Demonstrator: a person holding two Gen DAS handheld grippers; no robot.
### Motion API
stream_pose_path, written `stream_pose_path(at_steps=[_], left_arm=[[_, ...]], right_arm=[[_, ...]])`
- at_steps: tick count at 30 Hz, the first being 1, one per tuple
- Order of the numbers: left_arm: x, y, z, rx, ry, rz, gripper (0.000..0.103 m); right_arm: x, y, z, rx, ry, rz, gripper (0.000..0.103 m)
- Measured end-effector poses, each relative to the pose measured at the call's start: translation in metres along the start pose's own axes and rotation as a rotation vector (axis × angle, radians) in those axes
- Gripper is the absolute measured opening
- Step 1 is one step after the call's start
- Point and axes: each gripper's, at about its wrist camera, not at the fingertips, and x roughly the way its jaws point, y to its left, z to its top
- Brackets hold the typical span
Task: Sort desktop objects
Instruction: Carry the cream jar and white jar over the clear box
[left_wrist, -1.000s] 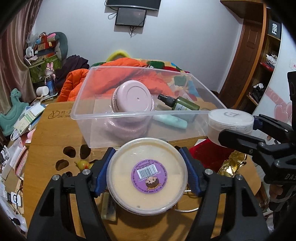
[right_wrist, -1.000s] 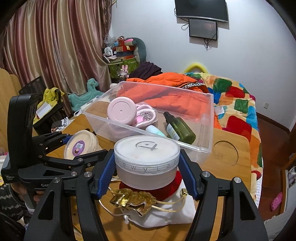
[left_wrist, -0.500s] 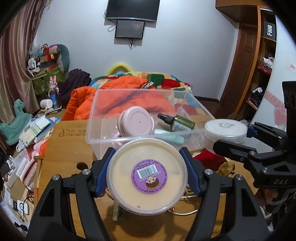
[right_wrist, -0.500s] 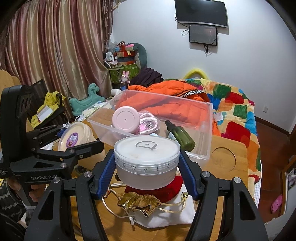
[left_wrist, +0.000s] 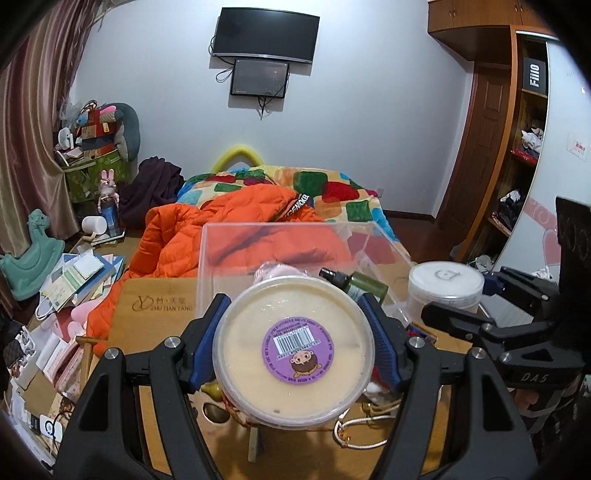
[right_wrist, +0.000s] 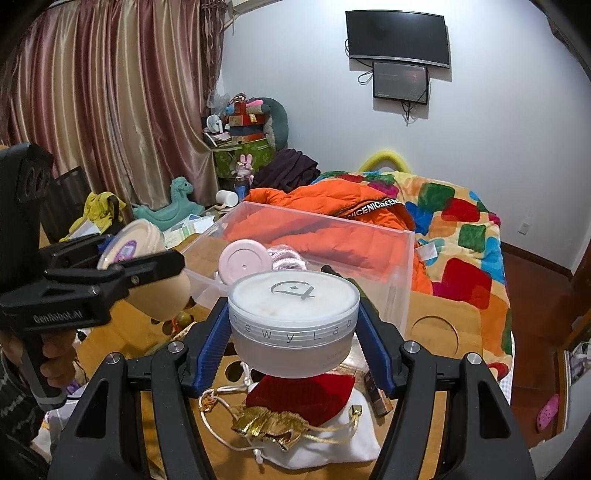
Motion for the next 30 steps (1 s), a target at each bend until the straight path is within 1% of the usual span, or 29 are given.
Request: stream_pose_path(at_steps=[6,9,13,21,24,30], left_arm=[[0.003,0.004,0.014,0.014,-0.001,0.003,0.069],[0.006,0.010,0.020,0.001,0.004,-0.006,0.069],[0.013,0.017,0.027,-0.007,0.007,0.004,0.069],[0.042,0.033,0.040,-0.034,0.026,0.024,0.069],[0.055,0.039,0.045,-0.045,0.040,0.026,0.069],[0.077,0.047,0.051,-0.049,0.053,0.054,0.069]], right_arm=[[0.007,-0.004,0.007,0.006,0.004,-0.003,0.062],[0.013,-0.005,0.010,0.010,0.007,0.000,0.062],[0.021,-0.008,0.015,0.013,0.009,0.001,0.062],[0.044,-0.020,0.025,0.041,0.025,-0.003,0.062],[0.055,-0.024,0.027,0.046,0.040,-0.004,0.062],[0.075,-0.031,0.030,0.052,0.071,-0.002,0.062]])
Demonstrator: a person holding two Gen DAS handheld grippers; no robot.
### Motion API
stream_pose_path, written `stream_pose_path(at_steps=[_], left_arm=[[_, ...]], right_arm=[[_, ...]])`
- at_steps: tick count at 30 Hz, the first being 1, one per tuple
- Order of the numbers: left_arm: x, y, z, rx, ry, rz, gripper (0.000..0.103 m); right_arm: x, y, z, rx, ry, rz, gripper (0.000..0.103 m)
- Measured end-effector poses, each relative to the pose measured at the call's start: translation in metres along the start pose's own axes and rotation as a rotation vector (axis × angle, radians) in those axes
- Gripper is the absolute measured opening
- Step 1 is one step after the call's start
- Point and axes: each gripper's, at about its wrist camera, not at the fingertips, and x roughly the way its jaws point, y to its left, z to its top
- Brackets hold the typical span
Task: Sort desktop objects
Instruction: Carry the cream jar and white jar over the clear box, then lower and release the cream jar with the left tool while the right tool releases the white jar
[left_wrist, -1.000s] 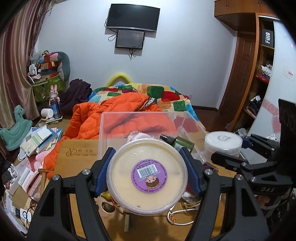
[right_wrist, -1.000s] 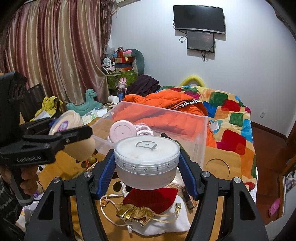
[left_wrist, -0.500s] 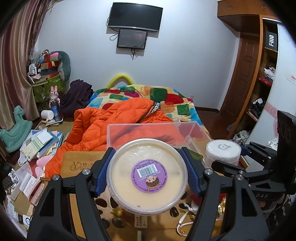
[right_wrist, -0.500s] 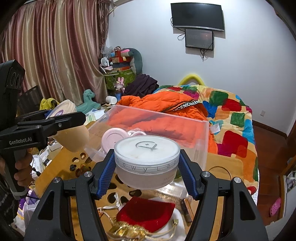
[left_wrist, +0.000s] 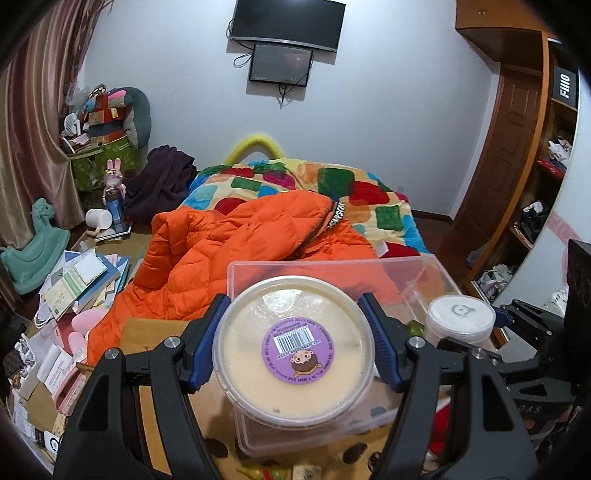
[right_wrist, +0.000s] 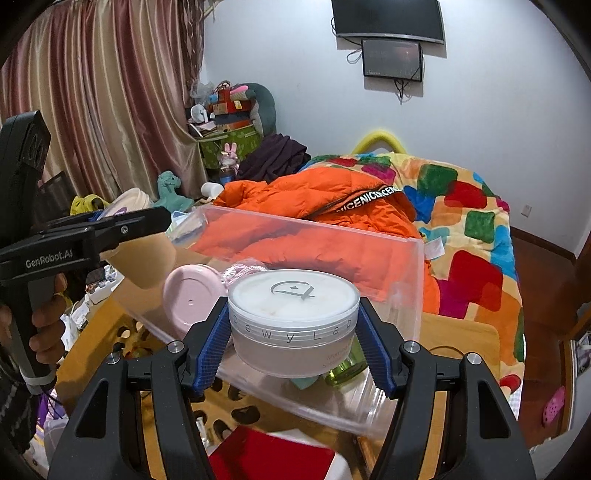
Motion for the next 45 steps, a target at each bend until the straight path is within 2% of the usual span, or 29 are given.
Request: stream_pose_path(at_steps=[8,25,29,35,42,45], left_arm=[[0.020,0.004,0.007,0.000,0.012,0.017,0.070],[0.046,-0.013,0.023,0.098,0.034,0.049,0.070],[0.054,-0.013,0.019,0.108,0.059,0.077,0.070],[0.060,-0.009,0.013,0.092,0.093,0.055,0.070],[0.052,-0.018,0.010,0.129,0.075,0.069,0.072],[0.046,-0.019,0.009,0.132,0.070,0.060,0.073]], right_arm=[[0.021,-0.002,0.005,-0.014,0.034,0.007,0.062],[0.048,0.009,0.004,-0.067,0.101,0.010,0.062],[0.050,0.010,0.003,-0.070,0.114,0.010,0.062],[0.049,0.010,0.002,-0.076,0.113,-0.002,0.062],[0.044,0.011,0.001,-0.074,0.103,-0.012,0.064],[0.035,0.011,0.003,-0.069,0.068,-0.023,0.064]])
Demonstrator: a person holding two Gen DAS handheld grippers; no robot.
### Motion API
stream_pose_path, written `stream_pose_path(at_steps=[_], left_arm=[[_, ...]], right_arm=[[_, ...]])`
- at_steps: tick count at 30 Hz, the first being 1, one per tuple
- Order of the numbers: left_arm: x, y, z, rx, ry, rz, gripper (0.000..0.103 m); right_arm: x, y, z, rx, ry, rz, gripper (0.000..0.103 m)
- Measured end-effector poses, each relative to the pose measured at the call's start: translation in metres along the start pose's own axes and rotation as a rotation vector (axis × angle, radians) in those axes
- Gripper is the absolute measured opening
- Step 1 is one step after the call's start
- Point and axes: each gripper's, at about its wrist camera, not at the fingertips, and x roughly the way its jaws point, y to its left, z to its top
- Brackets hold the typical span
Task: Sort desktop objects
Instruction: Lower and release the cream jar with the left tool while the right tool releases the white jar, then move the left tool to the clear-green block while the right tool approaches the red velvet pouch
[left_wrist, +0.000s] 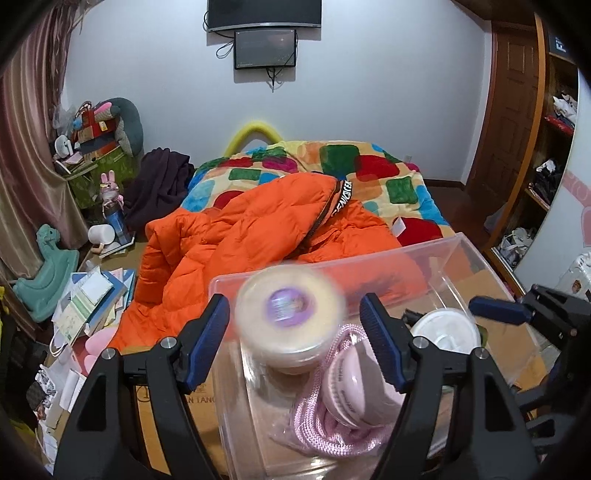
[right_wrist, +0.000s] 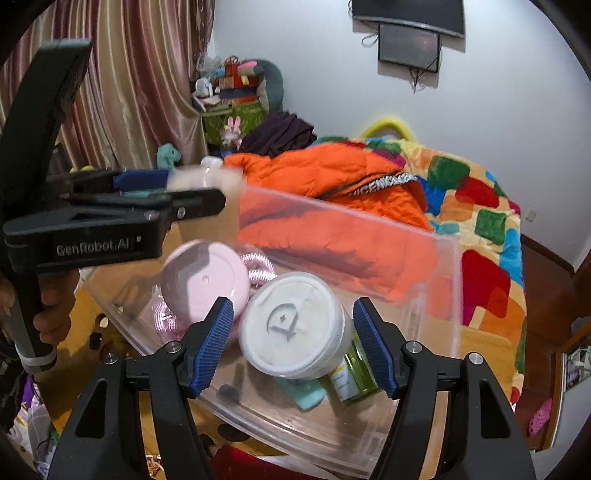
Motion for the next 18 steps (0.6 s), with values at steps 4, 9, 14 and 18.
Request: stream_pose_path(at_steps=[4,9,14,18], left_arm=[[-0.009,-0.002,-0.002,0.011,-0.009,-0.002,0.074],[-0.029,-0.004,-0.005,0.013,-0.033,-0.016,0.084],[-0.054,-0.007,-0.010,0.028,-0.067,-0.014,0.091],[-0.072,-0.005,-0.016,0.022,-0.088,-0.018,0.095]], right_arm=[[-0.013,-0.001,0.001,0.003,-0.025,-0.016,0.064],[-0.030,-0.004,0.000,0.018,-0.045,-0.026,0.064],[-0.053,-0.004,-0.005,0.035,-0.072,-0.036,0.064],[-0.071,-0.006,-0.012,0.051,-0.095,-0.044,0.065]])
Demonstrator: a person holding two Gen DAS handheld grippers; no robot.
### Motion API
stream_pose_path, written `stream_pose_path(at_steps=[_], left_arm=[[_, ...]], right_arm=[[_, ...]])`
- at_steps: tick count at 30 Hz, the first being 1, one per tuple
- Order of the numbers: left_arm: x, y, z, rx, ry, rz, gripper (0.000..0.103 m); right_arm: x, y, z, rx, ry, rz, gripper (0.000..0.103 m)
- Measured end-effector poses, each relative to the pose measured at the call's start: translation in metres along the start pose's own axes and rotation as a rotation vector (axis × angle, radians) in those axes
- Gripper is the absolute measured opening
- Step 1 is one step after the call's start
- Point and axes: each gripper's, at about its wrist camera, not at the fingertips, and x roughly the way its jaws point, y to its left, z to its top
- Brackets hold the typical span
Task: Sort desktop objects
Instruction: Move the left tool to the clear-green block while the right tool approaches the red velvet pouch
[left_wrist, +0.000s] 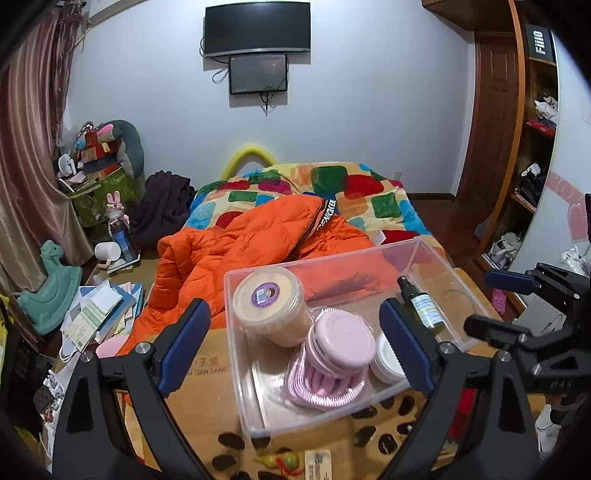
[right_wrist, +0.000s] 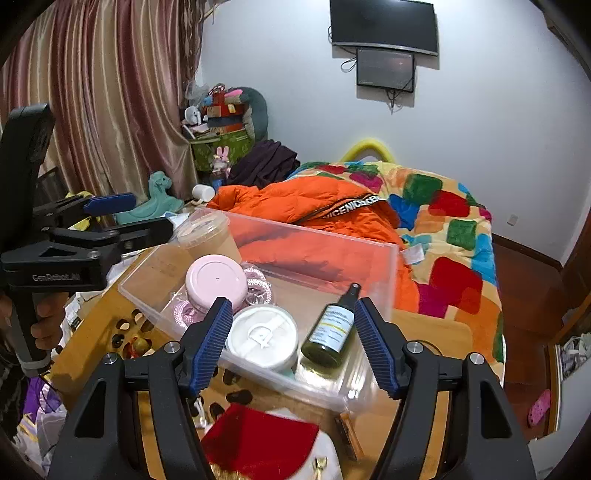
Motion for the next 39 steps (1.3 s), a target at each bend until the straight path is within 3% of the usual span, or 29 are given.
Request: stream_pose_path(at_steps=[5,16,21,28,34,39], left_arm=[[-0.014,0.008,-0.012,-0.015,-0.001,0.011,0.096],[-0.027,0.024,-0.061,-0.049,0.060,0.052,0.096],[-0.026,0.020,-0.089,-0.056,0.108,0.060,0.096],[-0.027,0.004,-0.123,-0.048,0.124,0.050,0.096],[-0.024,-0.005,-0.150,-0.055,0.154,0.008,0.096],[-0.023,-0.011,-0.163,-0.039,0.135,0.025,0.095]], right_arm=[[-0.021,-0.001,-0.010,0.025,-0.032,-0.033,0.080],[-0.044,0.018,-0.037,0.024,-0.040,-0.039,0.080],[-0.047,0.030,-0.057,0.033,-0.057,-0.115,0.080],[-0.051,0.039,-0.082,0.120,-0.079,-0.147,0.086],[-0.037,0.042,-0.097,0.141,-0.035,-0.155,0.087],[-0.018,0.046,-0.104,0.129,0.012,-0.154,0.087]])
